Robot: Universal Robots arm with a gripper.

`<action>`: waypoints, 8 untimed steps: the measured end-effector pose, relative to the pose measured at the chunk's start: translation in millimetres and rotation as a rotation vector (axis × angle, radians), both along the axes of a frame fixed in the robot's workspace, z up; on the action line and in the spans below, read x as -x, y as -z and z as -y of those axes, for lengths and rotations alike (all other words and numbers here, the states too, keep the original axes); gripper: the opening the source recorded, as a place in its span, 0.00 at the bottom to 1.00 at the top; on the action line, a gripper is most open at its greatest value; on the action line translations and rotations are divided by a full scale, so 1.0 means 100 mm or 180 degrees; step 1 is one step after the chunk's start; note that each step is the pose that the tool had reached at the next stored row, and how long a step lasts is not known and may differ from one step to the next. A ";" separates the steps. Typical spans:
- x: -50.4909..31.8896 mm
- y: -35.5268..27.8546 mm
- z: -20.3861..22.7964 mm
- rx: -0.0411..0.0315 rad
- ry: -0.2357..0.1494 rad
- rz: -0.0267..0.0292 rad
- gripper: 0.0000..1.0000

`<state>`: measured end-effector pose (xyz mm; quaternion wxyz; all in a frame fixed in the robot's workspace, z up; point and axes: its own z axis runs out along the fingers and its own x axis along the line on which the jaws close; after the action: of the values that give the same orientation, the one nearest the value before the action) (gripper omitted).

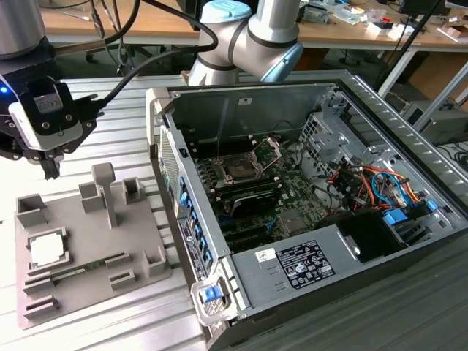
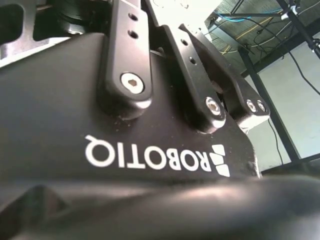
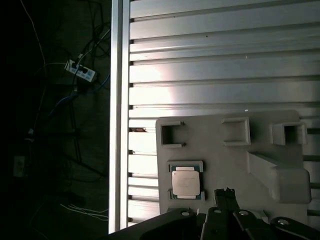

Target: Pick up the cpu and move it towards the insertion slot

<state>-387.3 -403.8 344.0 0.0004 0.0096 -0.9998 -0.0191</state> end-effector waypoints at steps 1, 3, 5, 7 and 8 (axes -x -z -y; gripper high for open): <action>0.000 0.001 0.000 0.0000 0.0000 0.0000 0.11; 0.000 0.005 0.000 0.0000 0.0000 0.0000 0.11; 0.000 0.012 0.000 0.0000 0.0000 0.0000 0.11; 0.000 0.017 0.000 0.0000 0.0000 0.0000 0.11; 0.000 0.021 0.000 0.0000 0.0000 0.0000 0.11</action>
<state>-387.3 -403.8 342.0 0.0005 0.0096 -0.9998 -0.0191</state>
